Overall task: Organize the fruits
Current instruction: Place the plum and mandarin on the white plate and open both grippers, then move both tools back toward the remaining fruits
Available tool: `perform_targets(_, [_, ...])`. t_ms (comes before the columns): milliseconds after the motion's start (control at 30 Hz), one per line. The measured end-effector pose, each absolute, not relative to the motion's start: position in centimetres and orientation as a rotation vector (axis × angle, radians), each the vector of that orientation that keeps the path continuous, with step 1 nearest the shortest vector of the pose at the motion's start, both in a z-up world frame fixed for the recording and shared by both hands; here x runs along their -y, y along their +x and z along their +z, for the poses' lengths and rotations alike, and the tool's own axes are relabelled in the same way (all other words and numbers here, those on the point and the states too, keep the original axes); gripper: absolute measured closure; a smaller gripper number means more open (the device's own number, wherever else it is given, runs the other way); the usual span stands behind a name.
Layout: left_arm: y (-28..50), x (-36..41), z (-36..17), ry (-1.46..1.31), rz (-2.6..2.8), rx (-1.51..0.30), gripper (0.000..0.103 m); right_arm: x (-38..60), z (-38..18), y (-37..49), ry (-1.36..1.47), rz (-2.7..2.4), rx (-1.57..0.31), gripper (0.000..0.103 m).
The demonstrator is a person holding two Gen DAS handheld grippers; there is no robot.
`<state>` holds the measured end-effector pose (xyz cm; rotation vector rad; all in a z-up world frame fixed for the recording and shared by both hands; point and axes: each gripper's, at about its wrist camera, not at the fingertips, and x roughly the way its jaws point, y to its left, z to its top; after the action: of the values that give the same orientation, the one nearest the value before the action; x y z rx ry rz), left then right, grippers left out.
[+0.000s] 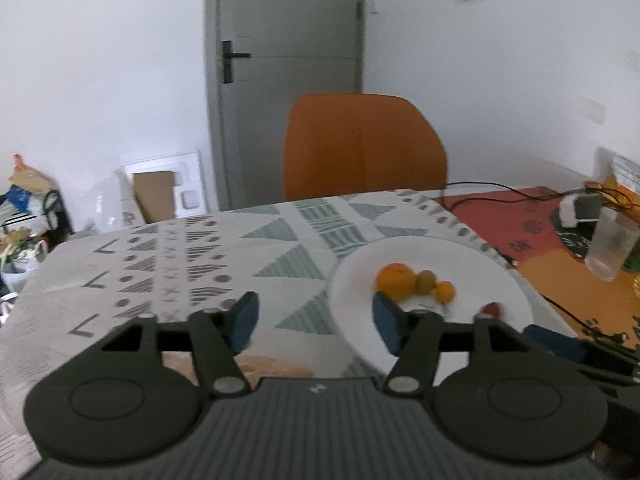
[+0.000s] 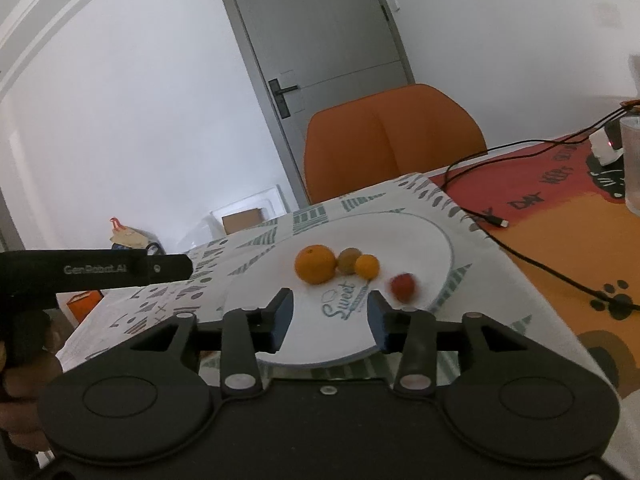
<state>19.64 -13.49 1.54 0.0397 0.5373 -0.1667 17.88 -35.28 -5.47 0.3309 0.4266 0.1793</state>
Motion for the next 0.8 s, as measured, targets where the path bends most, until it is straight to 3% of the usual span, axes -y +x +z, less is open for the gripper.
perform_targets(100, [19.2,11.9,1.6,0.018,-0.131,-0.531,0.026,34.4,-5.3,17.8,0.321,0.189,-0.423,0.050])
perform_targets(233, [18.5,10.0,1.5,-0.002,-0.094,-0.529,0.020,33.2,-5.0,17.7,0.309,0.201,-0.418,0.042])
perform_targets(367, [17.7,8.2,1.4,-0.001,-0.055,-0.512,0.016,32.0,-4.9,17.5,0.298,0.205,-0.397,0.022])
perform_targets(500, [16.9,6.1,1.3,-0.036,-0.030,-0.502,0.011,30.7,-4.8,17.3,0.300,0.241,-0.379,0.012])
perform_targets(800, [15.6,1.7,0.5,-0.076,0.041,-0.516,0.011,27.5,-4.8,17.0,0.268,0.289,-0.386,0.004])
